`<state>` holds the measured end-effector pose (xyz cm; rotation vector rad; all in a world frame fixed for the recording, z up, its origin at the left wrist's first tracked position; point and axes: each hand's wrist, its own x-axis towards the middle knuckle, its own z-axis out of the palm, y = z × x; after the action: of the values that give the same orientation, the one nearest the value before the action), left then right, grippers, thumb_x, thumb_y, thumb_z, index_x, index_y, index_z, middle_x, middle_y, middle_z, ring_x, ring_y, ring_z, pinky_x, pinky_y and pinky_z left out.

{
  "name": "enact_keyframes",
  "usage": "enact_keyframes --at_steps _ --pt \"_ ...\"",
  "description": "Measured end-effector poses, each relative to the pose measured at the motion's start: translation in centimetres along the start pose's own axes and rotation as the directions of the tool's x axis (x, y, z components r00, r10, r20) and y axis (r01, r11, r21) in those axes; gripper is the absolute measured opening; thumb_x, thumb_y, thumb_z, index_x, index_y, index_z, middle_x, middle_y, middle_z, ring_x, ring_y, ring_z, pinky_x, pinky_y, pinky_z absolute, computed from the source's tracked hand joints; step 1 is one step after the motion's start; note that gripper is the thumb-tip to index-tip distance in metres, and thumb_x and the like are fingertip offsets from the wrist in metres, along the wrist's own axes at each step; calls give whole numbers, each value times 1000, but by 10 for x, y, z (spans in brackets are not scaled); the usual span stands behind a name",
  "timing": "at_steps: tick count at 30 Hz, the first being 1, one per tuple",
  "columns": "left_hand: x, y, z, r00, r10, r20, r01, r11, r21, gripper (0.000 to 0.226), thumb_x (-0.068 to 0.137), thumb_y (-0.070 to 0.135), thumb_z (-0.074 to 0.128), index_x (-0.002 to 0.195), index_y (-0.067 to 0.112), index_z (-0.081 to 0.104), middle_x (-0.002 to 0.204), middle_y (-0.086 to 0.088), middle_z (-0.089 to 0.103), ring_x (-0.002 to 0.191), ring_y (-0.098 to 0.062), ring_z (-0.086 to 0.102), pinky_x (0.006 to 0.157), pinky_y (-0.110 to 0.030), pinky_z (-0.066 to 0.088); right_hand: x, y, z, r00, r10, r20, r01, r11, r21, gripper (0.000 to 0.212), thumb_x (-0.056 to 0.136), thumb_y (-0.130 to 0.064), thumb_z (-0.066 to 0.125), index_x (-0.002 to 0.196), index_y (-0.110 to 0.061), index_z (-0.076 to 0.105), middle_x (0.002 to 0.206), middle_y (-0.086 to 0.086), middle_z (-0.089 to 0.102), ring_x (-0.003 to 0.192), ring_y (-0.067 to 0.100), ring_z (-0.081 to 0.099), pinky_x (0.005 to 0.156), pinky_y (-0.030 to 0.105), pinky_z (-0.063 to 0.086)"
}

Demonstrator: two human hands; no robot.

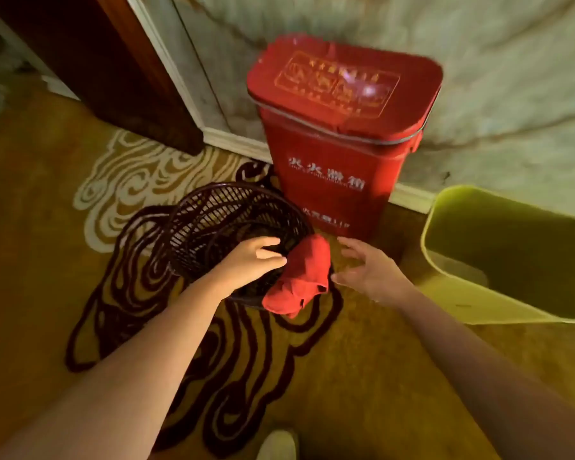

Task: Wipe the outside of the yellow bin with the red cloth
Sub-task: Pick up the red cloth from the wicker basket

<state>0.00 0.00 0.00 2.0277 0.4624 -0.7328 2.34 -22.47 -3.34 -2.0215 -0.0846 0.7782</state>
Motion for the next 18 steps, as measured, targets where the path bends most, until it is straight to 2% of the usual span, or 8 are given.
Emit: enact_keyframes --at_steps 3,5,7,8,10,13,16,18 --pt "59 -35 22 999 26 19 -27 1000 9 58 79 33 62 133 27 40 128 2 58 111 -10 51 92 -28 39 46 48 30 998 -39 -56 44 995 90 79 72 -21 76 139 -29 36 136 -2 51 100 20 64 93 39 49" --pt "98 -58 35 999 20 30 -19 1000 -15 64 76 32 65 134 29 38 128 4 57 114 -11 50 96 -33 39 80 82 52 990 -93 -103 104 989 102 81 70 -22 77 139 -31 36 133 -8 51 109 15 58 96 34 47" --pt "130 -77 49 998 46 46 -42 996 -76 66 74 28 69 133 30 39 122 7 60 113 -10 54 100 -38 41 107 109 72 979 -150 -140 169 977 132 87 65 -28 80 139 -34 34 138 -6 48 121 12 51 103 37 42" --pt "141 -83 55 997 67 44 -62 993 -100 64 73 25 69 131 31 42 115 10 62 108 -8 56 96 -36 44 116 117 79 975 -167 -147 191 968 165 89 64 -28 80 139 -35 33 141 -3 47 123 13 50 104 40 43" --pt "153 -91 63 992 122 24 -117 982 -151 56 73 20 69 125 31 49 105 11 64 97 -3 61 80 -25 50 130 130 91 969 -182 -165 223 933 283 88 67 -20 79 140 -35 31 139 3 48 119 18 54 93 47 51" --pt "150 -94 69 984 169 -61 -179 955 -237 54 72 9 70 121 21 54 104 4 66 88 -2 63 68 -12 51 131 128 100 972 -136 -192 210 869 448 79 70 -7 75 137 -32 39 122 8 59 99 25 65 78 51 57" --pt "137 -87 70 969 197 -150 -226 952 -206 53 70 2 69 120 14 55 100 1 64 82 3 59 64 -4 48 123 121 108 951 -102 -293 226 875 428 72 71 -7 74 134 -28 45 98 -1 65 85 19 66 82 50 56" --pt "129 -82 69 956 223 -193 -255 953 -162 51 70 0 69 118 14 57 92 5 62 76 6 56 58 -1 44 119 117 113 942 -99 -320 231 884 407 70 72 -10 74 133 -28 46 100 1 64 87 18 66 85 45 55"
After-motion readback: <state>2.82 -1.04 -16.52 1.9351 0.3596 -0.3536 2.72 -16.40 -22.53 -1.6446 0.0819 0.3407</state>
